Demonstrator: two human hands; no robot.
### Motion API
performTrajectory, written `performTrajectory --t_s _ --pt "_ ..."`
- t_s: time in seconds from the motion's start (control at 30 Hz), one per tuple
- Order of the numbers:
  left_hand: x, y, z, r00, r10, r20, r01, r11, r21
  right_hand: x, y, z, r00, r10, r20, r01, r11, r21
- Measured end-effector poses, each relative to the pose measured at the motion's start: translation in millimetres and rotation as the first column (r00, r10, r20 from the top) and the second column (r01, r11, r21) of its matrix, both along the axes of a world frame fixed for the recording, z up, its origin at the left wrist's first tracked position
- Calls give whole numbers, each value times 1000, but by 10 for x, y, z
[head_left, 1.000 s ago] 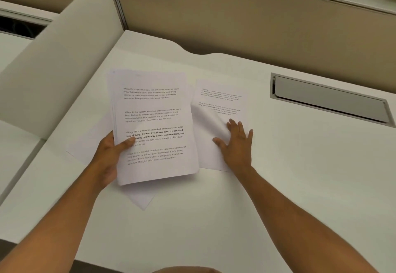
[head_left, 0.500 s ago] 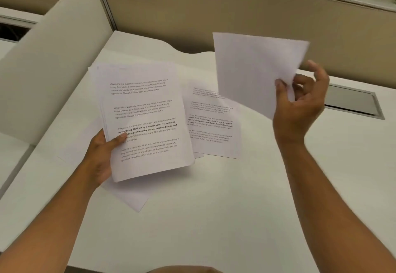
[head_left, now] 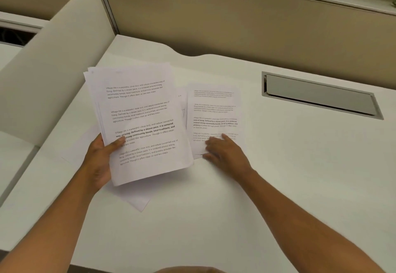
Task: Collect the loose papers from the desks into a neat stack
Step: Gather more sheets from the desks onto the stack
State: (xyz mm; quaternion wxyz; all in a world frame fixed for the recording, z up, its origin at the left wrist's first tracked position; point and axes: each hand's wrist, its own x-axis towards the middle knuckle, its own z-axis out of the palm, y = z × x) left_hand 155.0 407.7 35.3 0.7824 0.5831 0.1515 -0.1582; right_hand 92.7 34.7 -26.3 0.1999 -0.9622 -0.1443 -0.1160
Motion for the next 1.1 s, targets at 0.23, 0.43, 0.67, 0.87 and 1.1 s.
performTrajectory --t_s 0.23,0.43,0.67,0.87,1.1 --pt "24 -42 -64 1000 -13 3 13 1000 3 207 -2 268 850 -515 -110 521 795 311" --pt "55 -78 -76 999 -36 1 36 999 27 692 -200 589 297 -710 -639 892 445 -79" --pt "108 -75 -70 999 -35 1 35 999 41 801 -414 566 455 -587 -669 867 464 183" --pt "106 -78 -88 999 -50 -9 50 998 47 788 -316 629 533 -515 -671 834 455 314" --pt "148 41 -69 1000 -23 -14 24 997 70 402 -795 1133 660 -442 -607 750 350 561"
